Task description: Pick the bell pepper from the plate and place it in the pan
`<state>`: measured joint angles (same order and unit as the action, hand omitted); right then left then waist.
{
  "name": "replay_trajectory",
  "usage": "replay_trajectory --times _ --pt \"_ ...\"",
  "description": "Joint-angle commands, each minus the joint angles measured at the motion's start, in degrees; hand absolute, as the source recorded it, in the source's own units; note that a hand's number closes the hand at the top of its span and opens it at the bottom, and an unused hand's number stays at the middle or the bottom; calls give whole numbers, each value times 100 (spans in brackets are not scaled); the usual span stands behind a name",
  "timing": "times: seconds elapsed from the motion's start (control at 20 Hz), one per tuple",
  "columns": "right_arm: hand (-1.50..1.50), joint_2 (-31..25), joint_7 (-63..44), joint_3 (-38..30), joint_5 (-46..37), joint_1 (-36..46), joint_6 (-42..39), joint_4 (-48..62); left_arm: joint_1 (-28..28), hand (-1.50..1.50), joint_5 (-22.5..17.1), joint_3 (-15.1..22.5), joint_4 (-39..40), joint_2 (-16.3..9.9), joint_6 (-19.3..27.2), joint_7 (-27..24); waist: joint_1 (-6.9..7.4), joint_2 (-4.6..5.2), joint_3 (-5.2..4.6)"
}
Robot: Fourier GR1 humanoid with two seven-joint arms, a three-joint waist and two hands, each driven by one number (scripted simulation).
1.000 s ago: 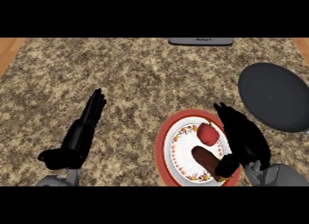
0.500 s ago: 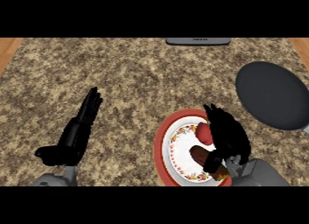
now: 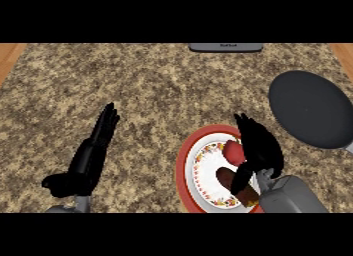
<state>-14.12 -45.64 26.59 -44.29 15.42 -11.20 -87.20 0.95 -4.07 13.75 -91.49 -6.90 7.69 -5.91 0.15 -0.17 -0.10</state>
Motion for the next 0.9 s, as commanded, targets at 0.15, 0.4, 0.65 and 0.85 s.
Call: replay_trajectory --times 0.15,0.4,0.65,0.85 --pt "-150 282 487 -373 -326 86 101 889 371 0 -180 -519 817 -15 -487 -457 -15 26 9" --pt "-150 455 863 -517 -528 149 312 1633 -172 0 -164 -408 -358 -158 -523 159 24 18 12" --pt "150 273 1387 -276 -752 395 56 2129 -31 0 249 -102 160 277 -183 -144 28 22 12" --pt "150 230 1557 -338 -892 277 60 1952 111 0 328 -180 200 246 -218 4 2 16 11"
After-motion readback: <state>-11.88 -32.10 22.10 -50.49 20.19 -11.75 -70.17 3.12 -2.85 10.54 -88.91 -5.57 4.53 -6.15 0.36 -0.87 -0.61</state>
